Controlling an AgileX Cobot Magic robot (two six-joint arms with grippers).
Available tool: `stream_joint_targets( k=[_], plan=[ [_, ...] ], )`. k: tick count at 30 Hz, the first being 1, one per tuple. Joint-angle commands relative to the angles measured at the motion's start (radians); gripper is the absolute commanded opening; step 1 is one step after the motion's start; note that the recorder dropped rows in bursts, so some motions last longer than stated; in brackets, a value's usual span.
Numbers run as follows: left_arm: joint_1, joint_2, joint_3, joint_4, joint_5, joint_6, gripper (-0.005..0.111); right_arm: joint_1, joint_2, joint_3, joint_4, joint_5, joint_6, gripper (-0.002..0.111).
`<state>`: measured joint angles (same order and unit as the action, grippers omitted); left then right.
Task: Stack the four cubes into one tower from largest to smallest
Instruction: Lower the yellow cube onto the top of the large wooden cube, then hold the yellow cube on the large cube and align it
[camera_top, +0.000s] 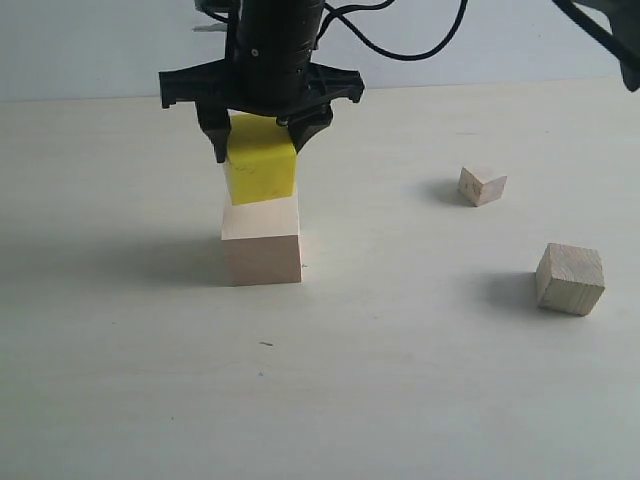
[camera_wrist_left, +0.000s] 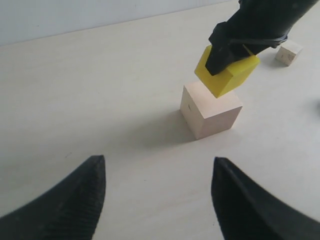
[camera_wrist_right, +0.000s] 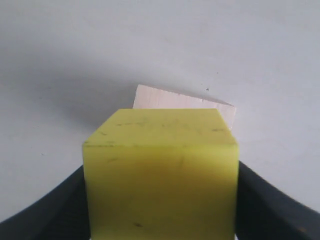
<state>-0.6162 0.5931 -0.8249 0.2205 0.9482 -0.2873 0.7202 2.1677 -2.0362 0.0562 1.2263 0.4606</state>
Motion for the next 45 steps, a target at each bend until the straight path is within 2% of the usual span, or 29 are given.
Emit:
stream_joint_targets(
  k=[1,45],
  plan=[
    [0.001,0.001,0.002,0.001,-0.019,-0.004,0.061,0.002,-0.008,-0.007,-0.010,-0.005,0.026,0.000],
    [0.001,0.001,0.002,-0.011,-0.032,-0.004,0.061,0.018,0.013,-0.007,-0.049,-0.005,0.134,0.000]
  ],
)
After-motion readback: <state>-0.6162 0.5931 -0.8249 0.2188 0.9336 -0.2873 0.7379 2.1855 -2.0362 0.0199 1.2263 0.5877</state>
